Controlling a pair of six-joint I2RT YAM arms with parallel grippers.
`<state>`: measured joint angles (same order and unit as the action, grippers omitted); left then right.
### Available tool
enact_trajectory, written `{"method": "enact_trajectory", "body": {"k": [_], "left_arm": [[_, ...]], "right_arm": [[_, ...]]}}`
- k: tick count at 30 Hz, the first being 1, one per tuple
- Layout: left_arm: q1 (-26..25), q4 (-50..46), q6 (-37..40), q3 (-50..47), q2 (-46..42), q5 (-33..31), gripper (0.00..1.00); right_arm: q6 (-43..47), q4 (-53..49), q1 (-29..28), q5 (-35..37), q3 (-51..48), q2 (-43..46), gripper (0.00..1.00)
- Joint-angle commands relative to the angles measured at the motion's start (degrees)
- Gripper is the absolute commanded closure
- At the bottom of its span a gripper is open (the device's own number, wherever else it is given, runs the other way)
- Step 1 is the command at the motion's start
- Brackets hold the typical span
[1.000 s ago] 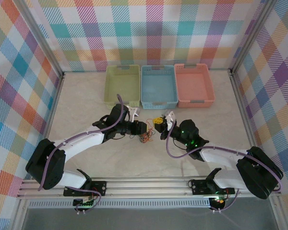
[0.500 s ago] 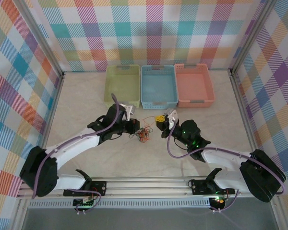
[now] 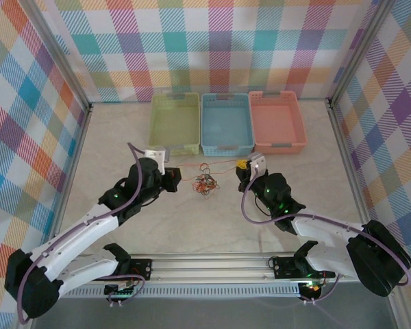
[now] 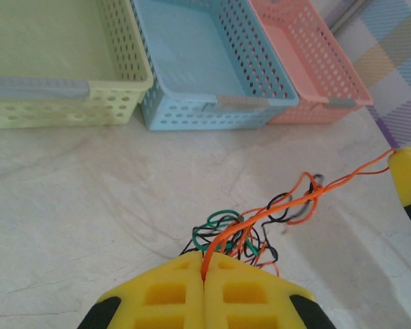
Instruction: Untangle the cables
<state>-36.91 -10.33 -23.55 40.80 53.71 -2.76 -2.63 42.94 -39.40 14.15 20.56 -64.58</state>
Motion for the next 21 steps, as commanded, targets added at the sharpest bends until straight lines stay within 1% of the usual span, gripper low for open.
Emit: {"method": "enact_trajectory", "body": {"k": [1,3,5,7,10,15,21], "left_arm": [[-0.40,-0.26,-0.76,-1.39,-4.92,-5.58,1.00],[-0.36,-0.26,-0.78,-2.06,-6.75,-7.10,1.00],[-0.36,0.03,-0.73,-2.64,-8.00,-7.45,1.00],[-0.35,-0.04,-0.78,-2.65,-8.04,-7.35,1.00],[-0.31,-0.30,-0.76,-2.39,-7.75,-7.69,1.00],[-0.36,-1.32,-1.15,-2.31,-8.22,-9.68,1.00],[-0.36,-1.80,-1.54,-3.08,-10.82,-12.32,1.00]], "right_arm": [[-1.50,-0.31,0.88,4.69,-0.93,1.46,1.00],[-1.43,-0.19,0.99,4.46,-1.04,1.73,1.00],[-1.04,1.04,0.99,2.34,-1.45,1.97,1.00],[-0.47,2.20,0.99,-0.58,-1.73,2.22,1.00],[-0.36,3.47,0.99,-2.54,-2.24,2.82,1.00],[-0.10,3.82,0.99,-1.33,-3.13,4.66,1.00],[0.09,3.21,0.99,0.60,-3.59,6.13,1.00]]}}
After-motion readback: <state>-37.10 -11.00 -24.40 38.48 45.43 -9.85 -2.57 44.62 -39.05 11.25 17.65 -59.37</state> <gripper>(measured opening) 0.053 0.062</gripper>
